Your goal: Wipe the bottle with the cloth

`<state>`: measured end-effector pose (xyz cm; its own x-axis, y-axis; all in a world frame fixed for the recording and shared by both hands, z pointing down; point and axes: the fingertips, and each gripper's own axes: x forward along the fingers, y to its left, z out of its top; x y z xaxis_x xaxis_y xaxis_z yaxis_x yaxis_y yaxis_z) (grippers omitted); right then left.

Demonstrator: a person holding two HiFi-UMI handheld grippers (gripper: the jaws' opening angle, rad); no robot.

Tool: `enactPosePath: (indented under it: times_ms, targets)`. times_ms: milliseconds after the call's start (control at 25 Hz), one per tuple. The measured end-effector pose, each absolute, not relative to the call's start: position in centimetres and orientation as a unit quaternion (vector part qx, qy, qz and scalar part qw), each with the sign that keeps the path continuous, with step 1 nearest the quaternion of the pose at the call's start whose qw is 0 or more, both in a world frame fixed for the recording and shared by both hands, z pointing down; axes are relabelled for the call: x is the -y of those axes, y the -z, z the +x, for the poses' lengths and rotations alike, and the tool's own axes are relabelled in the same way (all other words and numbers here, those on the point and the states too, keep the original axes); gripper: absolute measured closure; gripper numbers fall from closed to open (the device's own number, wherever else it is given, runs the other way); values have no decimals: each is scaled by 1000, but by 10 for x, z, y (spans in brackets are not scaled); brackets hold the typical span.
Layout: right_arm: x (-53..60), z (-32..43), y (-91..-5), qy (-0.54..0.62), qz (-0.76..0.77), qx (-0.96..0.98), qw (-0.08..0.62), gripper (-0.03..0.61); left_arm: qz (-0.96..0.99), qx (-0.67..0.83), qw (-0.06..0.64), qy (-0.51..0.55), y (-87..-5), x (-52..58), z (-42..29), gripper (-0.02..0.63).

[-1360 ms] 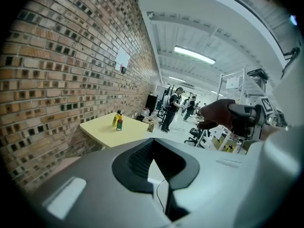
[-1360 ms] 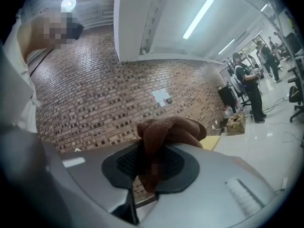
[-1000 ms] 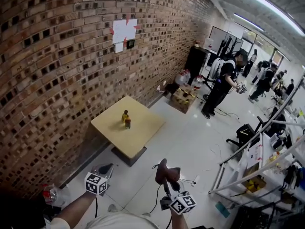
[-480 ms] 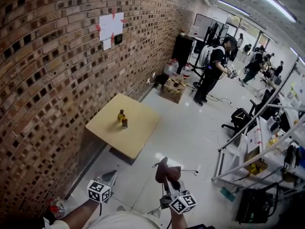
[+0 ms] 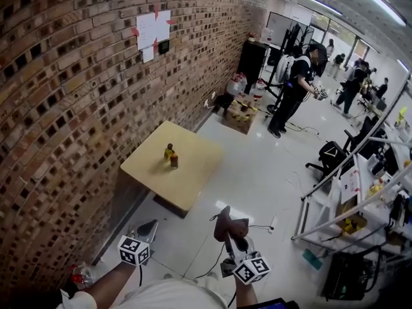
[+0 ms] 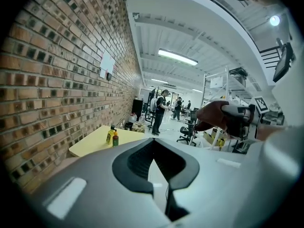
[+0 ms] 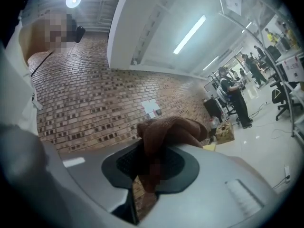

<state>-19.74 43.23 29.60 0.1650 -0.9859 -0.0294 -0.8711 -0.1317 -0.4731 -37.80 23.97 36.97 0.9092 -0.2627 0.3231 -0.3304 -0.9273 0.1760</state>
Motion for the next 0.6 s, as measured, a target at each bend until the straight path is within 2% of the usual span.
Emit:
enactPosePath:
  times_ms: [120, 320, 440, 600]
  targets:
    - [-442, -173, -285, 142, -735, -637, 185, 509, 966, 177, 125, -139, -363, -241, -363, 601]
    - [-464, -133, -288, 130, -732, -658, 116, 509, 963, 207, 132, -116, -345, -262, -334, 601]
    - [-469, -105, -294, 128, -728, -665, 107, 509, 961, 219, 130, -110, -342, -271, -319, 601]
    - [-477, -97, -303, 141, -714, -681, 86, 509, 951, 244, 145, -124, -352, -297, -329, 601]
